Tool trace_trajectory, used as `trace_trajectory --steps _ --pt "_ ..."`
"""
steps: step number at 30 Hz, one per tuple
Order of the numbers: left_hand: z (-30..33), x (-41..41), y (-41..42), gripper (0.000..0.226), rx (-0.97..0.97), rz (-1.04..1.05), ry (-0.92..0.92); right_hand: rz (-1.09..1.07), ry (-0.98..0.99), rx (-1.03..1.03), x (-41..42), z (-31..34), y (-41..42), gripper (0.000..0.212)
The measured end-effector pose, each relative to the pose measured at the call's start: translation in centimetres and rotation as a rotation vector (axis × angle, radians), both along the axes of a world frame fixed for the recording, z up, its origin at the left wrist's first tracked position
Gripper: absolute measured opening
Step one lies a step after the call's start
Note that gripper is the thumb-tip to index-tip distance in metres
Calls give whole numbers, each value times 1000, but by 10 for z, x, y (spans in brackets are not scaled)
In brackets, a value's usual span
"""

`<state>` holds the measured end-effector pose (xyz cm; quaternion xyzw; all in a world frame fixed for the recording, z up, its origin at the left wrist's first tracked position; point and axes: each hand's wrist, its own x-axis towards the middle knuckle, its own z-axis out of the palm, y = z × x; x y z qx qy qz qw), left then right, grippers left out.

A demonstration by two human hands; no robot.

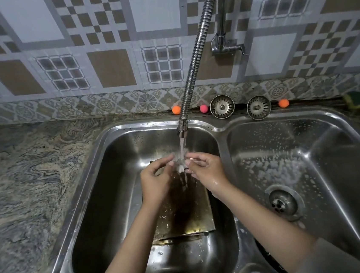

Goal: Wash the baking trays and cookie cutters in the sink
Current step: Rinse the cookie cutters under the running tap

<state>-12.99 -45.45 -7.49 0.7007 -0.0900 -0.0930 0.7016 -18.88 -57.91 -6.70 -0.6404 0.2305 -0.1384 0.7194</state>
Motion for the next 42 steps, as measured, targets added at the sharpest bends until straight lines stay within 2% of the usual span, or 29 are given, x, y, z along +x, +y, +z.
trace_trajectory --steps 5,9,19,31,42 --pt "-4 6 6 25 31 28 -9 8 14 43 3 0 6 25" --pt "-4 8 6 23 31 40 10 21 29 41 3 -1 6 20" --pt "2 4 -12 19 -44 -51 106 -15 38 30 -8 5 -11 19" --pt "8 -2 -19 21 -88 -61 116 -23 44 30 -11 4 -17 18" --pt "3 5 1 23 -30 -34 78 8 53 10 -3 3 -4 17"
